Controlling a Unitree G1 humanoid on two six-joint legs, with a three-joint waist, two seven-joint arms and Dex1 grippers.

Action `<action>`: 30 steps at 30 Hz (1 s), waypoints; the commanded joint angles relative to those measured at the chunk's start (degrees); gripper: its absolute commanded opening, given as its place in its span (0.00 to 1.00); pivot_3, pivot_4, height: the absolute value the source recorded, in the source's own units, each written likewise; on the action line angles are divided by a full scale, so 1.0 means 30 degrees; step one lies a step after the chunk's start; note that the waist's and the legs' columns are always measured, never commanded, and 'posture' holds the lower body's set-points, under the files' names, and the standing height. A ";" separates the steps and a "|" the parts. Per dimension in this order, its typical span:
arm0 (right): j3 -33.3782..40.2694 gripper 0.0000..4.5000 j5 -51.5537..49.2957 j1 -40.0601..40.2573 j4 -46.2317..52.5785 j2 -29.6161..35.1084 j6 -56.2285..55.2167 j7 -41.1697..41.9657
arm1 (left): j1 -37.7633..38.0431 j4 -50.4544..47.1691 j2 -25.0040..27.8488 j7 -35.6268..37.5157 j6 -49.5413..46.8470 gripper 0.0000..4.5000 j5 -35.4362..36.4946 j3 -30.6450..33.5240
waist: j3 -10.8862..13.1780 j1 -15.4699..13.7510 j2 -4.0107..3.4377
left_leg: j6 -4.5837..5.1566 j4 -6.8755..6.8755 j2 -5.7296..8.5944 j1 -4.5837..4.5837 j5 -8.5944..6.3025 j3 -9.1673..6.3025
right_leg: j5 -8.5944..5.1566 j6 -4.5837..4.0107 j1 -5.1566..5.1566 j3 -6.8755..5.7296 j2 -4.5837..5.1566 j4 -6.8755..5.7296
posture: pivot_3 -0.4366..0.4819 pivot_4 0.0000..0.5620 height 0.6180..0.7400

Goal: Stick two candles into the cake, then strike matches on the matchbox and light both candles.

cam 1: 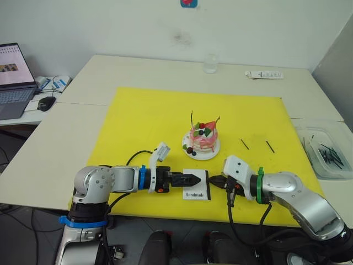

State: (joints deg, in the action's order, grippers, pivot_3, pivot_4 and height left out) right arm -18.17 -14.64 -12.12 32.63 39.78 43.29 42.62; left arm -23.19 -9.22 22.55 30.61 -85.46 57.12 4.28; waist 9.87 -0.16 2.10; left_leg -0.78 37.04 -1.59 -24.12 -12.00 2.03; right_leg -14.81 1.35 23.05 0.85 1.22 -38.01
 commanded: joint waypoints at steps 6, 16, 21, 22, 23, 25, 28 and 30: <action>-0.0334 0.01 -0.0253 -0.0630 0.0304 -0.0364 0.0483 0.0389 | 0.0391 -0.0008 -0.0150 -0.0089 -0.0074 1.00 -0.0465 -0.0686 | -0.0001 0.0008 -0.0002 | 0.0001 -0.0002 -0.0008 0.0006 0.0000 -0.0009 | 0.0000 -0.0001 0.0002 -0.0001 0.0000 -0.0011 | 0.48 0.27 0.98; -0.0056 0.01 0.0627 -0.1166 0.0413 0.1145 0.0450 0.0507 | 0.0594 0.0055 -0.0017 -0.0088 0.0219 1.00 -0.0712 -0.0600 | -0.0002 0.0007 -0.0001 | 0.0000 0.0002 -0.0001 0.0005 0.0000 -0.0003 | 0.0004 0.0003 -0.0005 0.0002 0.0012 -0.0001 | 0.48 0.27 0.98; -0.0682 0.01 0.0724 -0.0978 0.0022 0.0542 0.0388 0.0292 | 0.0651 0.0067 -0.0019 -0.0110 0.0373 1.00 -0.0847 -0.0716 | -0.0002 0.0011 -0.0002 | 0.0001 -0.0004 -0.0017 0.0008 0.0001 -0.0021 | -0.0001 -0.0004 -0.0001 -0.0007 0.0011 -0.0011 | 0.48 0.27 0.98; -0.0702 0.01 0.0631 -0.0971 -0.0019 0.0312 0.0496 0.0262 | 0.0660 0.0066 -0.0019 -0.0109 0.0390 1.00 -0.0864 -0.0732 | -0.0002 0.0011 -0.0002 | 0.0001 -0.0004 -0.0019 0.0011 0.0001 -0.0021 | 0.0000 -0.0004 -0.0002 -0.0004 0.0011 -0.0014 | 0.48 0.27 0.98; -0.0738 0.01 0.0535 -0.0979 -0.0040 0.0091 0.0639 0.0248 | 0.0671 0.0063 -0.0019 -0.0112 0.0409 1.00 -0.0881 -0.0745 | -0.0002 0.0010 -0.0002 | 0.0000 -0.0003 -0.0018 0.0010 0.0001 -0.0020 | 0.0000 -0.0004 -0.0002 -0.0005 0.0010 -0.0015 | 0.48 0.27 0.98; -0.0866 0.01 0.0449 -0.1031 -0.0081 -0.0201 0.0734 0.0339 | 0.0682 0.0058 -0.0014 -0.0121 0.0440 1.00 -0.0884 -0.0767 | -0.0002 0.0011 -0.0002 | 0.0001 0.0001 -0.0013 0.0010 0.0000 -0.0015 | 0.0002 0.0000 -0.0005 -0.0002 0.0010 -0.0013 | 0.48 0.27 0.98; -0.0994 0.01 0.0539 -0.1156 -0.0166 -0.0412 0.0749 0.0401 | 0.0714 0.0038 0.0012 -0.0122 0.0491 1.00 -0.0863 -0.0814 | -0.0003 0.0011 0.0000 | 0.0000 0.0003 -0.0003 0.0010 0.0000 -0.0007 | 0.0005 0.0005 -0.0011 0.0001 0.0012 -0.0001 | 0.48 0.27 0.98; -0.0958 0.01 0.0496 -0.1232 -0.0189 -0.0518 0.0804 0.0423 | 0.0730 0.0029 0.0033 -0.0123 0.0519 1.00 -0.0862 -0.0829 | -0.0003 0.0011 0.0000 | 0.0001 0.0004 -0.0001 0.0012 0.0000 -0.0003 | 0.0005 0.0006 -0.0012 -0.0001 0.0014 0.0000 | 0.48 0.27 0.98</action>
State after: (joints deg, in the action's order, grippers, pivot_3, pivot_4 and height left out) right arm -21.44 -12.67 -15.01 31.31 38.36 45.62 43.66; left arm -22.19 -9.49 22.56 30.88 -83.27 56.07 3.68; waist 9.86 -0.12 2.10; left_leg -0.78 37.04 -1.60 -24.08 -11.99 2.01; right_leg -14.80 1.37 23.02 0.85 1.26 -38.01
